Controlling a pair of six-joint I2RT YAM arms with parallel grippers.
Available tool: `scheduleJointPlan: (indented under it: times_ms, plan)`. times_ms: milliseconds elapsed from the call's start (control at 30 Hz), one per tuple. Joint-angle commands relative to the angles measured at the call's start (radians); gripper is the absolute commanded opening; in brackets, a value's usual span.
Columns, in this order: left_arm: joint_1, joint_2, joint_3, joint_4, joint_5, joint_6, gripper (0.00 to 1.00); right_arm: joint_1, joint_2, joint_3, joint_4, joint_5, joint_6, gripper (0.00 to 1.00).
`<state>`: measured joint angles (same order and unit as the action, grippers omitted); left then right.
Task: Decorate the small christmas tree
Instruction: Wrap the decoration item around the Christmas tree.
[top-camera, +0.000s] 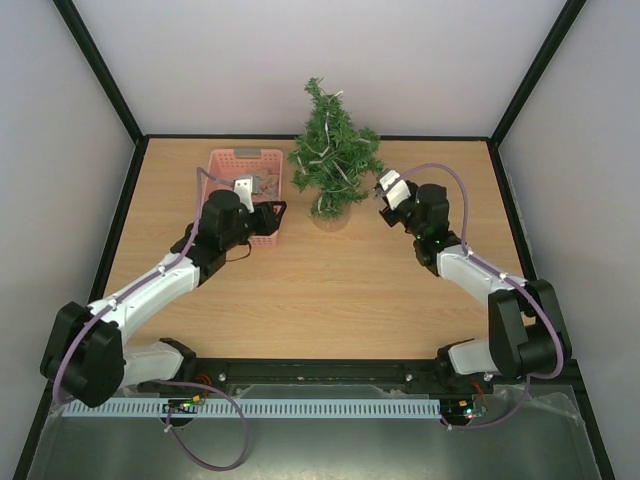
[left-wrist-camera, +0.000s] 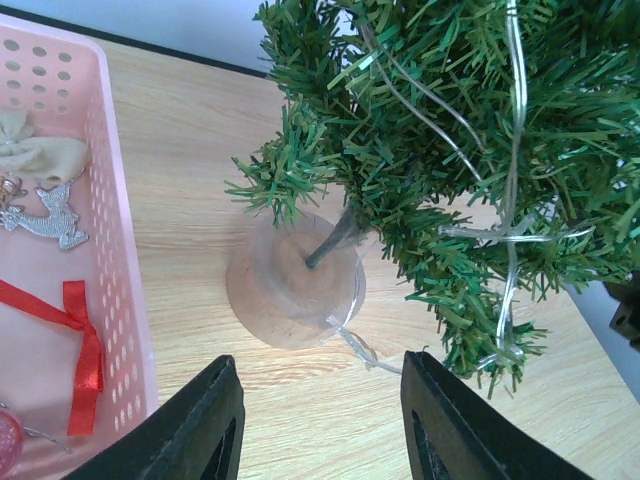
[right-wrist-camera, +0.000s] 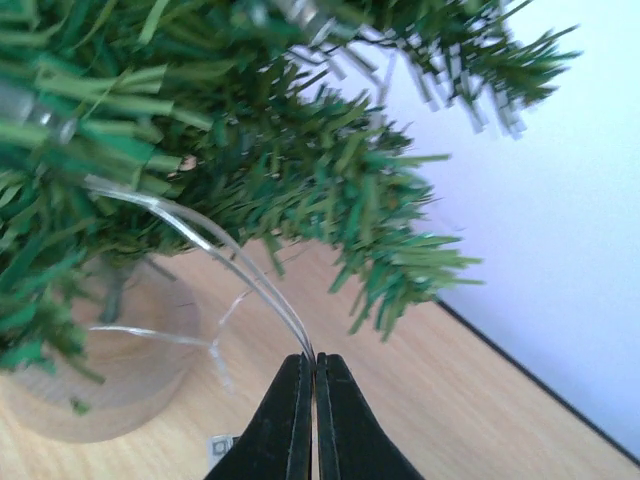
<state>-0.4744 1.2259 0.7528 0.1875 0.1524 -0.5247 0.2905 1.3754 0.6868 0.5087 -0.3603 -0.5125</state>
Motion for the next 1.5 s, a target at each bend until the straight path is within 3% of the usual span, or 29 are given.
scheduleJointPlan:
  times_ms: [0,300,500,700,1167,1300,1467]
  plan:
    - [0.004,0.016,0.034,0.007,0.037,0.002,0.45,0.002,-0.015,0.054,0.027,0.082,-0.067,0.02]
    - [0.003,0.030,0.030,0.030,0.060,-0.006,0.43,-0.003,0.009,0.129,0.005,0.140,-0.127,0.02]
    - [-0.009,0.098,0.002,0.222,0.246,-0.019,0.42,-0.003,-0.018,0.093,0.019,0.078,-0.098,0.02]
    - [-0.085,0.138,0.013,0.237,0.225,-0.010,0.45,-0.002,-0.027,0.071,0.042,0.087,-0.110,0.02]
    - [-0.284,0.152,0.075,0.230,-0.007,-0.118,0.41,-0.002,-0.063,0.041,0.079,0.065,-0.054,0.02]
    - [-0.333,0.206,0.142,0.154,-0.083,-0.163,0.44,-0.002,-0.070,0.031,0.086,0.062,-0.042,0.02]
    - [-0.359,0.248,0.133,0.201,-0.136,-0.280,0.47,-0.002,-0.073,0.018,0.099,0.048,-0.023,0.02]
